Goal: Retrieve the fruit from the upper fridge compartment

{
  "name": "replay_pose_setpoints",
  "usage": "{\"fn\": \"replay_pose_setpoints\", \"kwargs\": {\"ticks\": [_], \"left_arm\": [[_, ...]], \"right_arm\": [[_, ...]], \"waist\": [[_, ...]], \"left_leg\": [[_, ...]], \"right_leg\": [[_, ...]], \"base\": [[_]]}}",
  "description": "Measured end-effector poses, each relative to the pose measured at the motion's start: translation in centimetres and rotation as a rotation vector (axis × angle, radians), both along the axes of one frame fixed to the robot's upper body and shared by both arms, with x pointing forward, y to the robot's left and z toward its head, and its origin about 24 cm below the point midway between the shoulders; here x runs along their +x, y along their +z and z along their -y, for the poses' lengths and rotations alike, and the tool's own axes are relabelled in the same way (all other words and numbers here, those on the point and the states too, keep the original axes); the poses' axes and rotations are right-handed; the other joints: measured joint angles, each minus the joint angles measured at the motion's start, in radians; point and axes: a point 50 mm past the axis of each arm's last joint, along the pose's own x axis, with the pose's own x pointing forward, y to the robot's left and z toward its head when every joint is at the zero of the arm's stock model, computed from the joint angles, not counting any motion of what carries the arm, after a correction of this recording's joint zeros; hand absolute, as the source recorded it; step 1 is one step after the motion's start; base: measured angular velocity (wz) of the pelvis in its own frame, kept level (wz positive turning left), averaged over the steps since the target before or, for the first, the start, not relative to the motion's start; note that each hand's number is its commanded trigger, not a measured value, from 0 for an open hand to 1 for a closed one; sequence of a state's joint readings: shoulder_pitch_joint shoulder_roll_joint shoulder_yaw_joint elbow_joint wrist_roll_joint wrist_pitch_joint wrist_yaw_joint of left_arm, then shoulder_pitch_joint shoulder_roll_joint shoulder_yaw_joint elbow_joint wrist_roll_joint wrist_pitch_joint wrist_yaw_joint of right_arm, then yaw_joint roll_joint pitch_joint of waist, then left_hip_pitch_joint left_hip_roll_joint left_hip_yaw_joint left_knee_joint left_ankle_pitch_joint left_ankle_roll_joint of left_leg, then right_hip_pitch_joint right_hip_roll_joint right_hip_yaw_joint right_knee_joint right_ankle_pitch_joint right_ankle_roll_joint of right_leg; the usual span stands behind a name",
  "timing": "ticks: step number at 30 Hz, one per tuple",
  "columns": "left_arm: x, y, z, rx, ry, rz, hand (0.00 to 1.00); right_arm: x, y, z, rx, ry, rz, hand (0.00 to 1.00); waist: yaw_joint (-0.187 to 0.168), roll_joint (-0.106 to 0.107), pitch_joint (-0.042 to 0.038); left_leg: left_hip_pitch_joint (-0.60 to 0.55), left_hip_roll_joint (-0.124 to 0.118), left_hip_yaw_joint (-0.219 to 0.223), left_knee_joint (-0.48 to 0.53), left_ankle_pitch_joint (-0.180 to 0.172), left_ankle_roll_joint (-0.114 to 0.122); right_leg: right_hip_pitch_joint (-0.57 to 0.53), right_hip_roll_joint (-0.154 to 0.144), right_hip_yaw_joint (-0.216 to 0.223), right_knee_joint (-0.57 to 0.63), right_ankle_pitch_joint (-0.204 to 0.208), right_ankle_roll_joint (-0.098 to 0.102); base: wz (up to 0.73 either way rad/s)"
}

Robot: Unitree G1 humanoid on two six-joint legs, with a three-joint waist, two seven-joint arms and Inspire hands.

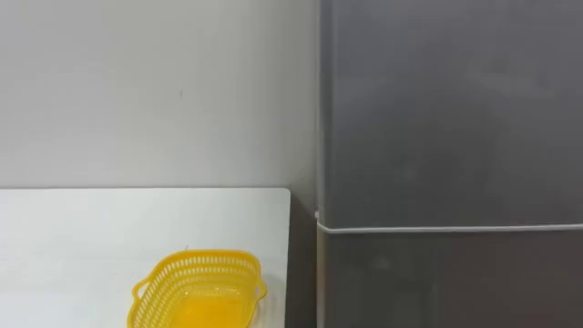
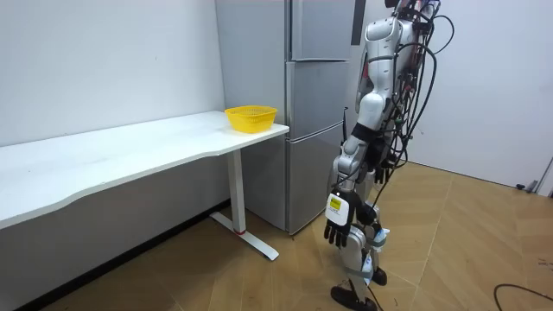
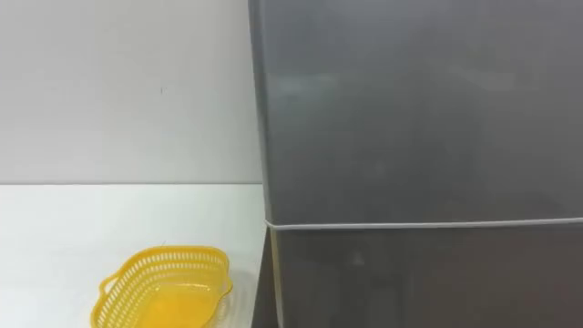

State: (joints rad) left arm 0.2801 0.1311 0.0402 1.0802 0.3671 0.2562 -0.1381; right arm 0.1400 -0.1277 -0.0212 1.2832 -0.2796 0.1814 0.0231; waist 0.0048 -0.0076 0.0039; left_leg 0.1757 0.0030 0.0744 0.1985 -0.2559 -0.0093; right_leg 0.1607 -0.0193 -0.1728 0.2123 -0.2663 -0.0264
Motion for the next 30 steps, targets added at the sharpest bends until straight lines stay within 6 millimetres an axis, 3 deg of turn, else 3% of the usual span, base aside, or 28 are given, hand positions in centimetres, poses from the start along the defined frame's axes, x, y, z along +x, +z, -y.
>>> {"fn": "replay_pose_setpoints", "kwargs": {"ticks": [16,24,28,30], "left_arm": [[0.1,-0.1,0.1,0.022,0.055,0.028,0.0],[-0.3,-0.1,-0.2,0.075,0.383,0.091,0.0],[-0.8,0.1,-0.9,0.181,0.682,0.142,0.0],[0.3,0.6,-2.1,0.249,0.857,0.235,0.0]], "right_arm": [[-0.2,-0.1,-0.2,-0.011,0.003,0.006,0.0],[-0.1,0.0,-0.1,-0.016,-0.029,0.017,0.0],[-0.2,0.0,0.1,-0.048,-0.081,0.033,0.0],[-0.3,0.1,0.3,-0.059,-0.108,0.036,0.0]], "waist": [[0.001,-0.008,0.0005],[0.005,-0.008,0.0002],[0.012,0.001,-0.0019],[0.026,0.001,-0.0008]], "left_leg": [[0.006,0.0,-0.002,0.0,0.0,0.0],[0.003,0.0,-0.006,0.002,0.0,0.0],[0.001,0.0,-0.026,0.004,0.0,0.0],[0.001,0.0,-0.036,0.004,0.0,0.0]], "right_leg": [[0.015,0.001,-0.01,-0.008,0.001,-0.001],[0.016,0.0,-0.019,-0.022,0.002,-0.001],[0.017,0.001,-0.022,-0.021,0.006,-0.002],[0.017,0.002,-0.025,-0.014,0.006,-0.003]], "base": [[0.01],[0.0],[0.01],[0.11]]}}
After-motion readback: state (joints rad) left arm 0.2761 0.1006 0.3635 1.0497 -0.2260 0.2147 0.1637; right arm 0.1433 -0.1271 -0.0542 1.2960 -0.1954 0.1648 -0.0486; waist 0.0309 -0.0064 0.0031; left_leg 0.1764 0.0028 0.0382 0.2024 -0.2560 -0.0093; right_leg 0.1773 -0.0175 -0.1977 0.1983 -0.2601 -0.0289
